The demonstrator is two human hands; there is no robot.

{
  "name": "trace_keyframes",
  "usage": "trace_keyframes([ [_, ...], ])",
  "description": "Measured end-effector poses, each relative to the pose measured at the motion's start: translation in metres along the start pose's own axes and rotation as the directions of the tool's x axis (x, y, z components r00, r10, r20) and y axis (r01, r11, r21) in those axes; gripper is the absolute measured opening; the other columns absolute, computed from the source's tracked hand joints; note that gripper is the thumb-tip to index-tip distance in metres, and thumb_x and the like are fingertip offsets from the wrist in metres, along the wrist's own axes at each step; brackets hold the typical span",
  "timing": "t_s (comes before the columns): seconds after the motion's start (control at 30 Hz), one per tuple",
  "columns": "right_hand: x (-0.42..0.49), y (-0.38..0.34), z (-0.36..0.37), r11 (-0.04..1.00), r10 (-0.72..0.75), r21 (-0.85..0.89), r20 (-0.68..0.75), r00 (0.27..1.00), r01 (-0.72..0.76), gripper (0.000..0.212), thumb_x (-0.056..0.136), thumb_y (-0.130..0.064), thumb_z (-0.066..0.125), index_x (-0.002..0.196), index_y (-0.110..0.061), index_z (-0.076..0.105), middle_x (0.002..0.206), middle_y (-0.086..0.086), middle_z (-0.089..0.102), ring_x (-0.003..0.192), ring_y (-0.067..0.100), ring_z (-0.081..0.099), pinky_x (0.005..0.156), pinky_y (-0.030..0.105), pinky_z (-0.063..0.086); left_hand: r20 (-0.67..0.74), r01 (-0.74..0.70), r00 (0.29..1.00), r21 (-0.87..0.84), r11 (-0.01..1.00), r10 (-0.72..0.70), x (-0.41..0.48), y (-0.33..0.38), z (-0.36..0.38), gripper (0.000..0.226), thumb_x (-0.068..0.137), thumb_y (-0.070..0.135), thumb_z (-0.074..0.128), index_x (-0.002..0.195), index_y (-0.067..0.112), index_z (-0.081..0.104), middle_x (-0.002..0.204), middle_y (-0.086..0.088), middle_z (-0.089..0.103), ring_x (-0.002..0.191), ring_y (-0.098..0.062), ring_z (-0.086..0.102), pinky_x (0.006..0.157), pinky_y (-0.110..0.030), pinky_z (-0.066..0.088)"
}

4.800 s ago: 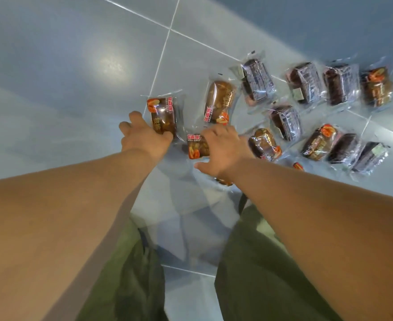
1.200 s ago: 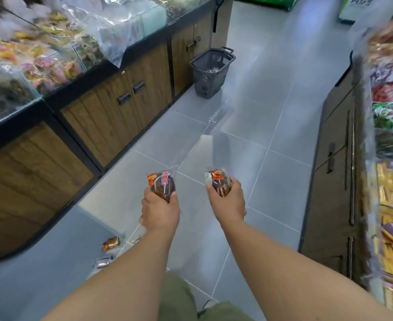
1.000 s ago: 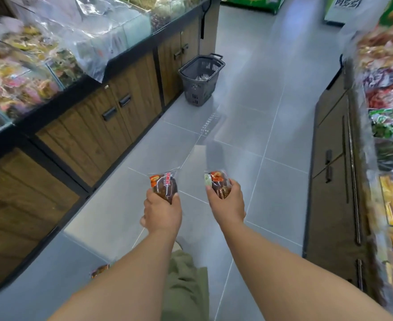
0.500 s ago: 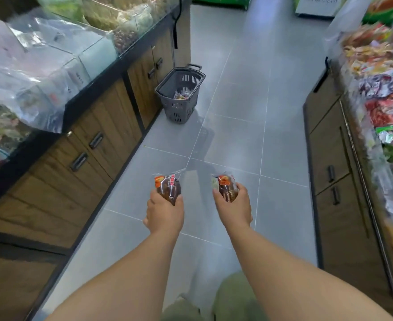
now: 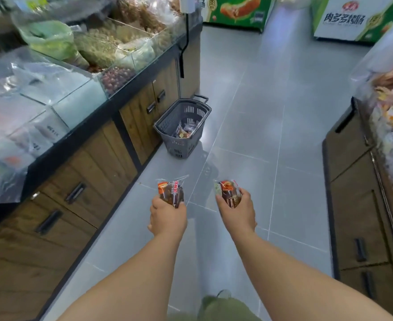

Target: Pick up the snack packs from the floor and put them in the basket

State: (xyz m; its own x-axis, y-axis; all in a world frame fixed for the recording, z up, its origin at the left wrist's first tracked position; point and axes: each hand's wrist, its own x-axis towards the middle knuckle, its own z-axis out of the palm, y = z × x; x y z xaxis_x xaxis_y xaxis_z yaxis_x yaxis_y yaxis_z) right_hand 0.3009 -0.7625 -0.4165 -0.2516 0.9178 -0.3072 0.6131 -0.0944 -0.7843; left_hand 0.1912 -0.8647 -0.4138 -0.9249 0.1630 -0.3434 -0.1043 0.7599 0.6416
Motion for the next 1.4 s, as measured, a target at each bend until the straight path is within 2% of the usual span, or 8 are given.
trace_keyframes([
  [0.4, 0.212, -0.119, 0.053, 0.997, -0.070, -0.026, 0.063, 0.996, 0.072, 0.068, 0.080, -0.059, 0.062, 0.136, -0.029, 0.037, 0.133, -0.002, 0.049, 0.120, 0.023, 0.048, 0.104, 0.045, 0.034, -0.032, 0.047, 0.998, -0.104, 0.993, -0.051, 0.173, 0.144, 0.069, 0.068, 0.084, 0.037, 0.066, 0.136, 0.015, 0.028, 0.130, -0.010, 0.047, 0.115, -0.033, 0.053, 0.101, -0.049, 0.040],
  [0.57, 0.294, -0.172, 0.088, 0.997, -0.055, -0.050, 0.061, 0.997, 0.058, 0.066, 0.079, -0.059, 0.063, 0.134, -0.032, 0.040, 0.129, -0.003, 0.051, 0.118, 0.023, 0.049, 0.103, 0.045, 0.034, 0.009, 0.056, 0.998, -0.104, 0.993, -0.056, 0.264, 0.205, 0.076, 0.064, 0.084, 0.038, 0.067, 0.132, 0.017, 0.030, 0.128, -0.009, 0.048, 0.112, -0.031, 0.055, 0.095, -0.047, 0.048],
  [0.67, 0.339, -0.203, 0.106, 0.998, -0.040, -0.045, 0.070, 0.997, 0.043, 0.066, 0.079, -0.060, 0.062, 0.134, -0.032, 0.039, 0.129, -0.003, 0.051, 0.118, 0.023, 0.048, 0.104, 0.046, 0.034, 0.050, 0.050, 0.998, -0.110, 0.993, -0.045, 0.309, 0.241, 0.082, 0.062, 0.088, 0.035, 0.063, 0.134, 0.015, 0.027, 0.131, -0.011, 0.045, 0.114, -0.032, 0.052, 0.096, -0.045, 0.047],
  [1.0, 0.516, -0.275, 0.151, 0.995, -0.043, -0.081, 0.181, 0.982, 0.059, 0.066, 0.079, -0.062, 0.060, 0.133, -0.031, 0.039, 0.129, -0.002, 0.051, 0.118, 0.025, 0.050, 0.106, 0.049, 0.034, 0.022, 0.176, 0.984, -0.191, 0.966, -0.175, 0.442, 0.346, 0.148, 0.062, 0.087, 0.033, 0.064, 0.131, 0.015, 0.024, 0.127, -0.013, 0.046, 0.109, -0.033, 0.055, 0.091, -0.047, 0.051],
  [1.2, 0.633, -0.323, 0.166, 0.985, -0.068, -0.133, 0.295, 0.953, 0.112, 0.062, 0.081, -0.057, 0.061, 0.132, -0.030, 0.038, 0.130, -0.003, 0.051, 0.117, 0.024, 0.051, 0.106, 0.050, 0.034, -0.070, 0.307, 0.937, -0.299, 0.903, -0.342, 0.499, 0.418, 0.192, 0.062, 0.088, 0.027, 0.063, 0.135, 0.009, 0.026, 0.129, -0.015, 0.044, 0.110, -0.036, 0.052, 0.095, -0.045, 0.046],
  [1.4, 0.711, -0.361, 0.194, 0.963, -0.097, -0.194, 0.390, 0.916, 0.185, 0.061, 0.080, -0.057, 0.062, 0.130, -0.030, 0.040, 0.125, -0.003, 0.053, 0.117, 0.024, 0.051, 0.106, 0.049, 0.034, -0.111, 0.348, 0.901, -0.391, 0.852, -0.419, 0.553, 0.457, 0.223, 0.061, 0.086, 0.029, 0.065, 0.130, 0.011, 0.027, 0.126, -0.014, 0.046, 0.105, -0.034, 0.054, 0.092, -0.047, 0.049],
])
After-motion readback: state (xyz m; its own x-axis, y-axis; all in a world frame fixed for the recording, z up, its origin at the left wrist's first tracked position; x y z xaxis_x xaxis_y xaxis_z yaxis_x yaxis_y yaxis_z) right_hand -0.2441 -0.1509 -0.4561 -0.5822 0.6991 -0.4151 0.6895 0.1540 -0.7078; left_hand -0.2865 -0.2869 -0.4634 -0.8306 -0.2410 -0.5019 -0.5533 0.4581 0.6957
